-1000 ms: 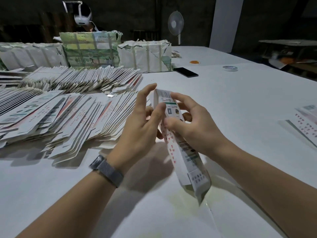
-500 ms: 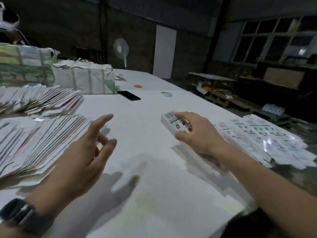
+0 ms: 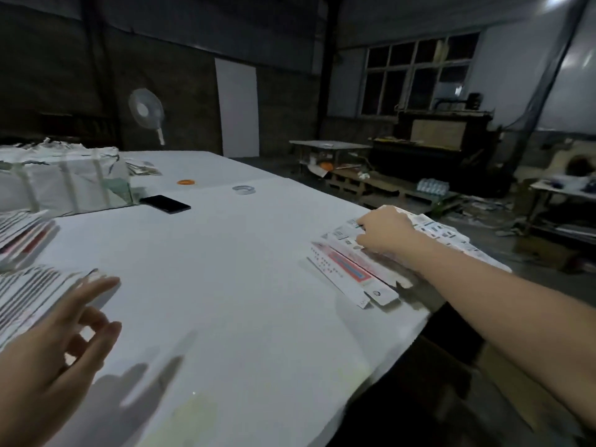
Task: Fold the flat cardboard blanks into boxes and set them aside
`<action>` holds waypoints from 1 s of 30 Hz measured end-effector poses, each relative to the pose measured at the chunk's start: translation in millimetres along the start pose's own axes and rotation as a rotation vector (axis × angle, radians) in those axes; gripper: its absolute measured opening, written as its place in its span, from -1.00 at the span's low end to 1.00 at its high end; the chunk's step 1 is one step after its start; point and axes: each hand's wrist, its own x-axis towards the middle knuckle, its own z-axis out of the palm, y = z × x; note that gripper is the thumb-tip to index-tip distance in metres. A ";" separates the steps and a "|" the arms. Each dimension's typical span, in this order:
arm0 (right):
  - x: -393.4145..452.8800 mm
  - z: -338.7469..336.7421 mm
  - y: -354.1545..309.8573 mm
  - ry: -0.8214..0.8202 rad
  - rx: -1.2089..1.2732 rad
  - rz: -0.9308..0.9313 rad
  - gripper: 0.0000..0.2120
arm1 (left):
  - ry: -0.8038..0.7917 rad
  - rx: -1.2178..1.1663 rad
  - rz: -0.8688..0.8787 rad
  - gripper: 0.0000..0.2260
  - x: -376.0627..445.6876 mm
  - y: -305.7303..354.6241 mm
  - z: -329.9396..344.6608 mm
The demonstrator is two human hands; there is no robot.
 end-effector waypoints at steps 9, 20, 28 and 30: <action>2.6 16.5 -39.8 0.210 -0.030 -0.135 -0.57 | -0.055 0.083 -0.021 -0.30 -4.4 3.5 -3.2; -92.7 -10.5 -263.0 0.068 0.732 -0.672 -0.74 | 0.146 0.337 0.082 -0.81 -10.7 93.6 1.0; -124.8 10.6 -349.6 0.122 1.189 -0.677 -0.85 | 0.280 0.658 -0.139 -0.79 -5.9 80.0 -28.9; -122.2 21.3 -350.1 0.112 1.227 -0.670 -0.86 | 0.219 0.773 -0.328 -0.65 -4.2 73.1 -35.7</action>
